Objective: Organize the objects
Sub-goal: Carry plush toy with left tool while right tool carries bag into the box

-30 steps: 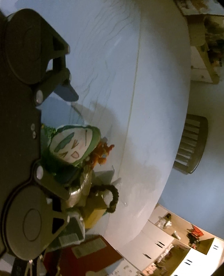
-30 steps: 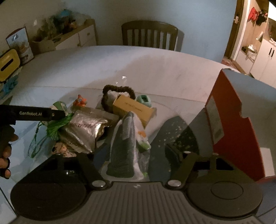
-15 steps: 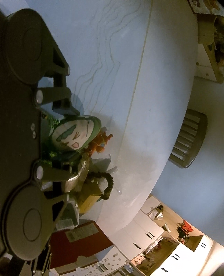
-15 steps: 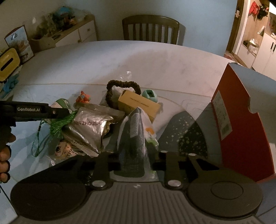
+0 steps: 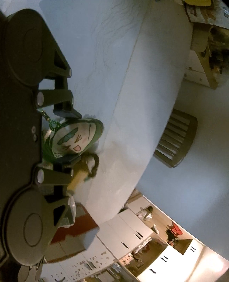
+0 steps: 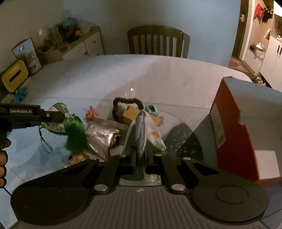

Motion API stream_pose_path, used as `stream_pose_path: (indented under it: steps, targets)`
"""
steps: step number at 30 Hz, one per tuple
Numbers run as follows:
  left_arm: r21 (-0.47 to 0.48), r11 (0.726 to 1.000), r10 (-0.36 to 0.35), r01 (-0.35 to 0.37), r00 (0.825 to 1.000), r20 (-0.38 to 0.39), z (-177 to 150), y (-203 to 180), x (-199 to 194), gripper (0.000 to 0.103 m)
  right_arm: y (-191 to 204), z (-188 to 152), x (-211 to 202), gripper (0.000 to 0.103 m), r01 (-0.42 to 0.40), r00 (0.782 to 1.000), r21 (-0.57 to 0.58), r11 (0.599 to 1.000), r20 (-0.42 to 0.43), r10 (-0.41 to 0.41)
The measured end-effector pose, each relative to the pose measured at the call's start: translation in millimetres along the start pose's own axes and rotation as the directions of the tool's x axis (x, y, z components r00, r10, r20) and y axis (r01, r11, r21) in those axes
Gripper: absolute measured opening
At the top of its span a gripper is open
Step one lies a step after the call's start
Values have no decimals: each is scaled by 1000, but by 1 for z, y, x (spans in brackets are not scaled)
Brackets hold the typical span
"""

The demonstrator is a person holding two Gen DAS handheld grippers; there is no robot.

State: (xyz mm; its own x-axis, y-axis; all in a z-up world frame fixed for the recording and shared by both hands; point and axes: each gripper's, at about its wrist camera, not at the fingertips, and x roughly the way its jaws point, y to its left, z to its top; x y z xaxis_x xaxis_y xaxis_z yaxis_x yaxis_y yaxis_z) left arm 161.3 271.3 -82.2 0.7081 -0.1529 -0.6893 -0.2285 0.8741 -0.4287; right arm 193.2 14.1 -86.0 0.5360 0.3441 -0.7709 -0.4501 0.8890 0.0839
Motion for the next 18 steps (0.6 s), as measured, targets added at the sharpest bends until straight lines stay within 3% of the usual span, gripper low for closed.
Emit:
stream_pose_path:
  steps: [8,18]
  targets:
    - [-6,998,-69,70,997,24,4,-62,-27,41,-37,12,-55,8,-76,995,12,997,62,75]
    - [64,985,-158,158,987,3,-2,-168,-4,42,-109,22,-97,8,-114,988,34,993,111,109]
